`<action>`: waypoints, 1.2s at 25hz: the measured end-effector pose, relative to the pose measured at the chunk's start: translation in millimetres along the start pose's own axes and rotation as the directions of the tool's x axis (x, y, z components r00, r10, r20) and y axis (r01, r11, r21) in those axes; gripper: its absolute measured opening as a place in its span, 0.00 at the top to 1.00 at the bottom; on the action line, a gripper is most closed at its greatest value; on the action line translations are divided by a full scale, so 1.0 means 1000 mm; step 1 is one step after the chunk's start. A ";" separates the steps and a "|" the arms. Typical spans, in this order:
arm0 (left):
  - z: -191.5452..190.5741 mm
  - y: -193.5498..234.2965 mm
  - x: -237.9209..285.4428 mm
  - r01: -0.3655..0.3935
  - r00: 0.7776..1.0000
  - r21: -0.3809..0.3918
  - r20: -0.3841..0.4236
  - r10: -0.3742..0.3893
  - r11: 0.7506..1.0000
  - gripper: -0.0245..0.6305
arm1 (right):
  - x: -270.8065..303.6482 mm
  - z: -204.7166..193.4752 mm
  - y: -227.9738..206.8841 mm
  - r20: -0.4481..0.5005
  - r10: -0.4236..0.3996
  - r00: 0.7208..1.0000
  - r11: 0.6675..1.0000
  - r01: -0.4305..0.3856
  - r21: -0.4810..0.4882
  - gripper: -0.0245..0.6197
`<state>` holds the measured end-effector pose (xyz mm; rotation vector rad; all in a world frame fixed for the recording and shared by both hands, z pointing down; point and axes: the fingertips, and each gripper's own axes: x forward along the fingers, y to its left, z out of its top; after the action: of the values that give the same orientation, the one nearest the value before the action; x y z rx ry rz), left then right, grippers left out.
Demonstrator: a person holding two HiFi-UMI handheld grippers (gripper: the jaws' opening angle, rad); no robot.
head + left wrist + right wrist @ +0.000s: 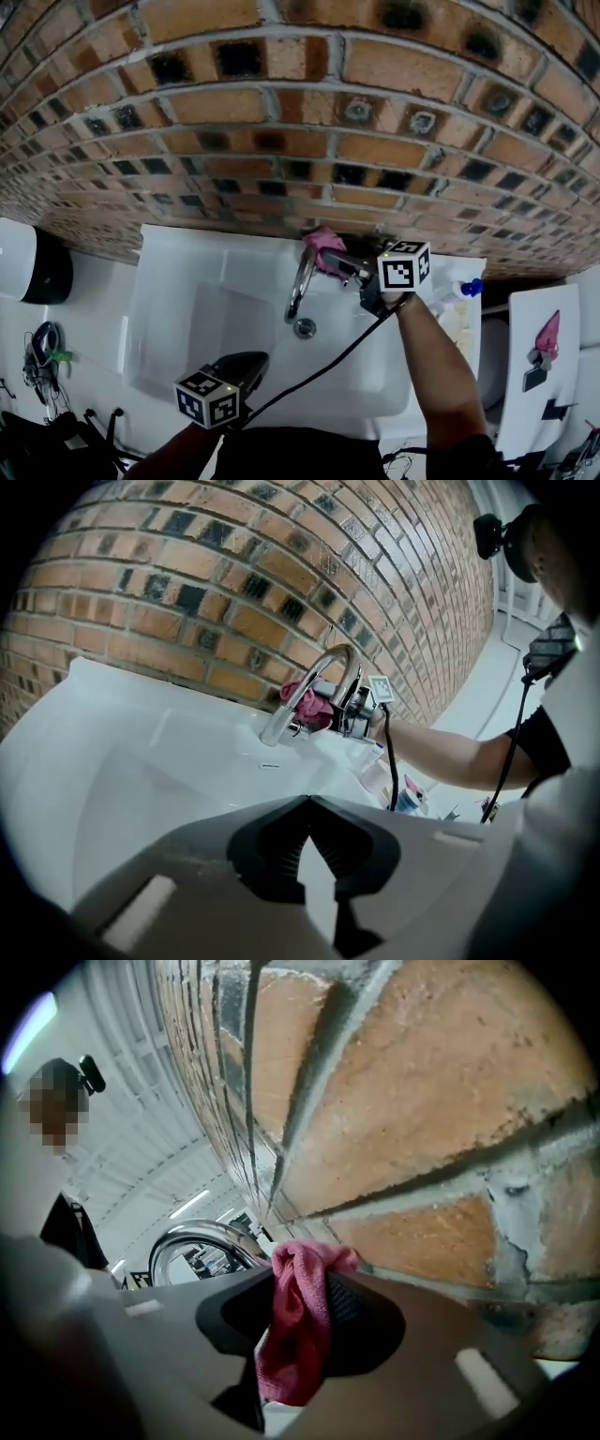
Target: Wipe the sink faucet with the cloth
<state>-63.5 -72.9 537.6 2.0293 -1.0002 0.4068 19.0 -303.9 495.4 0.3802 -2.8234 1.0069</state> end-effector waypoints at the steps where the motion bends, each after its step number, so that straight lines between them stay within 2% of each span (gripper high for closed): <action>1: -0.001 0.001 0.000 0.001 1.000 -0.003 0.000 -0.001 1.000 0.95 | 0.000 0.002 0.002 0.003 0.010 1.000 1.000 -0.010 0.002 0.74; 6: -0.004 -0.001 -0.002 0.021 1.000 -0.003 0.006 -0.021 1.000 0.95 | -0.007 0.019 0.024 0.006 0.007 1.000 0.999 -0.007 -0.042 0.74; 10: -0.008 -0.008 -0.005 0.049 0.999 0.017 0.019 -0.050 0.999 0.95 | -0.013 0.035 0.044 -0.011 -0.045 0.999 0.988 0.043 -0.148 0.74; 14: -0.017 -0.013 -0.016 0.074 0.997 0.026 0.028 -0.075 0.997 0.95 | -0.018 0.049 0.072 -0.039 -0.115 0.993 0.951 0.099 -0.294 0.74; 18: -0.021 -0.013 -0.030 0.092 0.994 0.039 0.047 -0.094 0.995 0.95 | -0.014 0.056 0.105 -0.071 -0.183 0.981 0.887 0.133 -0.443 0.74; 21: -0.023 -0.012 -0.041 0.111 0.991 0.053 0.063 -0.114 0.992 0.95 | -0.006 0.053 0.130 -0.109 -0.250 0.962 0.809 0.146 -0.570 0.74; 23: -0.024 -0.011 -0.049 0.124 0.989 0.063 0.068 -0.128 0.990 0.95 | 0.000 0.047 0.144 -0.119 -0.315 0.942 0.737 0.163 -0.656 0.74; 26: -0.030 -0.004 -0.063 0.136 0.988 0.080 0.061 -0.141 0.987 0.95 | 0.009 0.036 0.162 -0.071 -0.427 0.902 0.587 0.216 -0.780 0.74; 30: -0.043 0.014 -0.087 0.138 0.989 0.098 0.033 -0.142 0.986 0.95 | 0.020 0.012 0.181 0.052 -0.537 0.842 0.396 0.306 -0.866 0.74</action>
<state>-127.2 0.0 520.2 2.1863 -0.8696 0.3454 -50.4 -180.4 380.2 0.7222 -2.3668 -0.4748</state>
